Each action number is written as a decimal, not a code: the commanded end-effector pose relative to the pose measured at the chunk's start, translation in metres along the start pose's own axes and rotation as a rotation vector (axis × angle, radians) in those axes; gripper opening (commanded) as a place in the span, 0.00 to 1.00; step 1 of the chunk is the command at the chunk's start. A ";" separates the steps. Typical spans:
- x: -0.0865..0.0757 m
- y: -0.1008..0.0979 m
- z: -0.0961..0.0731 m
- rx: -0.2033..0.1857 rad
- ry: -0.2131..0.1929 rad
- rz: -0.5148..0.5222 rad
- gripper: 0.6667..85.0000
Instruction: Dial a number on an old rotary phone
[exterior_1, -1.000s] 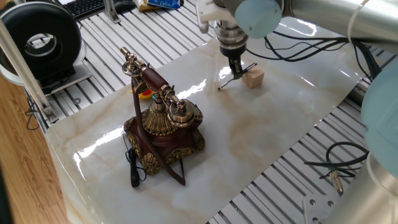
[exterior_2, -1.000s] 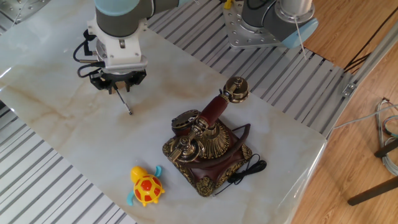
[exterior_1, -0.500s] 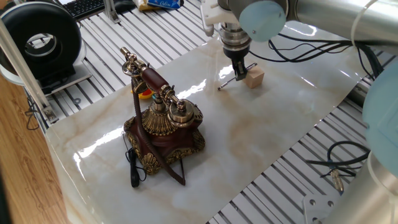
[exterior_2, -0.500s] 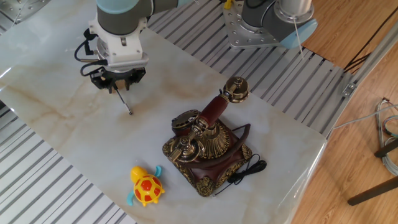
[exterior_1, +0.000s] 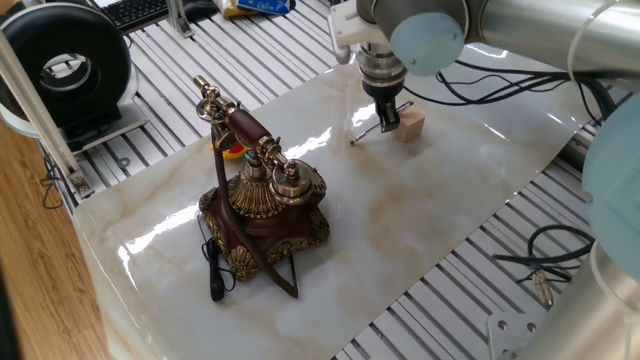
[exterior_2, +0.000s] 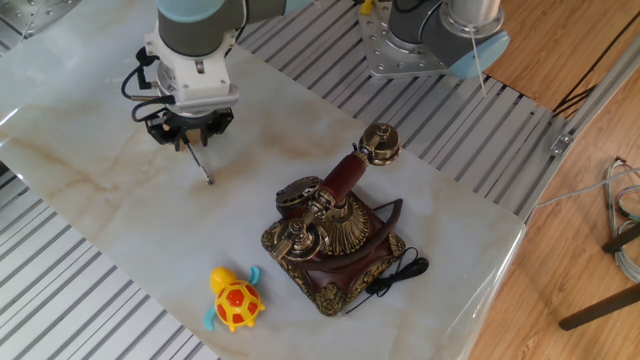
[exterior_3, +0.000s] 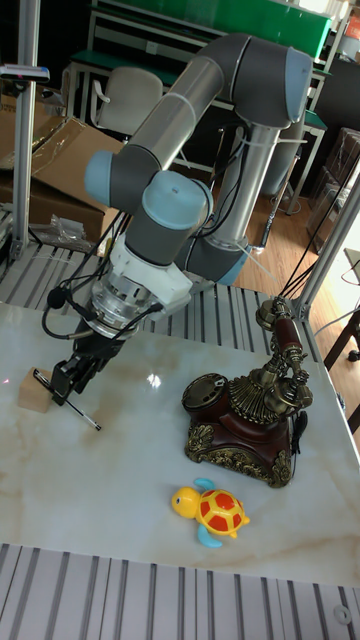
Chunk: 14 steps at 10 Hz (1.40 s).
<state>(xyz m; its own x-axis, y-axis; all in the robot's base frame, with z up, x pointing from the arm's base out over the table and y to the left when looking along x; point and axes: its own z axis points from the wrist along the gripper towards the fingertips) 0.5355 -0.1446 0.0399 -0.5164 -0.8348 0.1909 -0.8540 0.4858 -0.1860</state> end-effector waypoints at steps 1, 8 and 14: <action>0.002 0.000 0.004 0.007 -0.011 -0.012 0.53; 0.002 0.001 0.015 0.031 -0.026 -0.034 0.35; -0.002 0.018 -0.032 -0.037 0.018 0.009 0.01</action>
<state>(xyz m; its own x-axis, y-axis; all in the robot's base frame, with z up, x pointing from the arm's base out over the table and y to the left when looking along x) 0.5275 -0.1373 0.0449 -0.4967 -0.8471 0.1891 -0.8656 0.4676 -0.1788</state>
